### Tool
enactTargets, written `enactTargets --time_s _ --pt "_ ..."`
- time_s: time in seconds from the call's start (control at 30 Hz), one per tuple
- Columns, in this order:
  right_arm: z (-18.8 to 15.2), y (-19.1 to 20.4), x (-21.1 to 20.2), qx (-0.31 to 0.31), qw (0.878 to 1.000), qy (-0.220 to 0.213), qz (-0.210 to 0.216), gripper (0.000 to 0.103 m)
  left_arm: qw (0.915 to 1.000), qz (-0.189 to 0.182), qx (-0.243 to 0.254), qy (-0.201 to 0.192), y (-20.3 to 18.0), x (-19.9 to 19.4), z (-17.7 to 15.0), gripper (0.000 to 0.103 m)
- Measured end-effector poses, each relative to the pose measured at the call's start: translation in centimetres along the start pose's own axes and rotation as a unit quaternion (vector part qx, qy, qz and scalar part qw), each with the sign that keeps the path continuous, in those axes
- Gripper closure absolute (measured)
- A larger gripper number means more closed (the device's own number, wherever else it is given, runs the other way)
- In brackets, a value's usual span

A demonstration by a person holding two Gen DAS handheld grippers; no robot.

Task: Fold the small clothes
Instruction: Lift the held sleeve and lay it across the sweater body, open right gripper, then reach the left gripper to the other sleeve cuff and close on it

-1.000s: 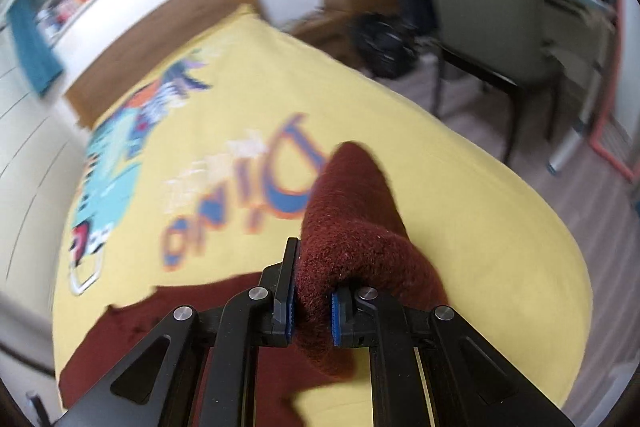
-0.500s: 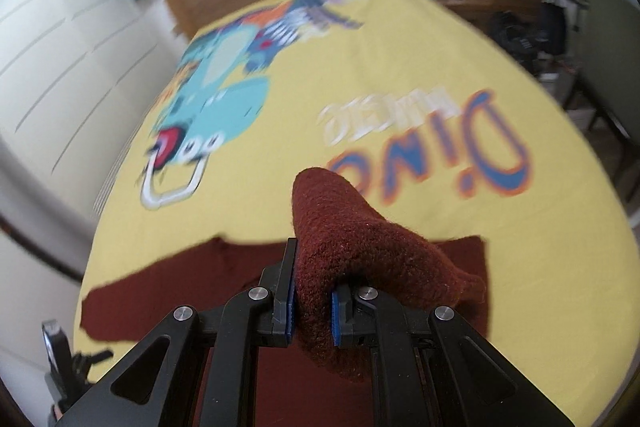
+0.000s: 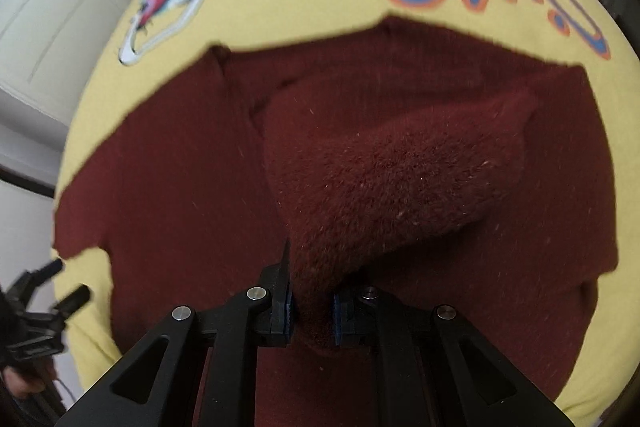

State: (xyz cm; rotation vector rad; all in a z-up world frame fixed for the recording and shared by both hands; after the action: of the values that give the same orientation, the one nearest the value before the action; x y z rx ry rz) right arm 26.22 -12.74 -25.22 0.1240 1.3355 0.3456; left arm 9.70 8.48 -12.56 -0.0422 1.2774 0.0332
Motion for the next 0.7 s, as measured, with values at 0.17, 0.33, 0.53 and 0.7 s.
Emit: enactTargets --time_s 0.17,0.33,0.53,0.7 --pt "-1.0 0.0 1.6 0.0 1.0 0.014 -0.018 0.085 1.0 -0.001 -0.003 0.0 0.1 0.0 -0.3 0.001" --pt "-1.0 0.3 1.5 -0.016 0.999 0.014 -0.033 0.029 1.0 0.007 0.004 0.0 0.0 -0.3 -0.5 0.001" --pt "-1.7 -1.3 -0.2 -0.036 0.997 0.017 -0.071 0.022 0.9999 0.008 0.011 -0.003 -1.0 -0.7 -0.3 0.001" --pt "-3.8 -5.0 -1.7 -0.011 0.997 0.023 -0.067 0.021 0.9982 0.014 0.055 -0.019 -3.6 -1.4 0.0 0.001"
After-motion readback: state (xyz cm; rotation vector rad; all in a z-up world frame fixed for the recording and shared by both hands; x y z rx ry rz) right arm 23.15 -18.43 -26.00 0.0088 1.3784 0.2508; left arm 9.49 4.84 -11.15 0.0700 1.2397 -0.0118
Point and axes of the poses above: each gripper's, at about its wrist camera, not at the fingertips, and x roughly the way its jaws point, y to its left, z to its top, the point moved 4 cm from there along x, roughly the way its jaws point
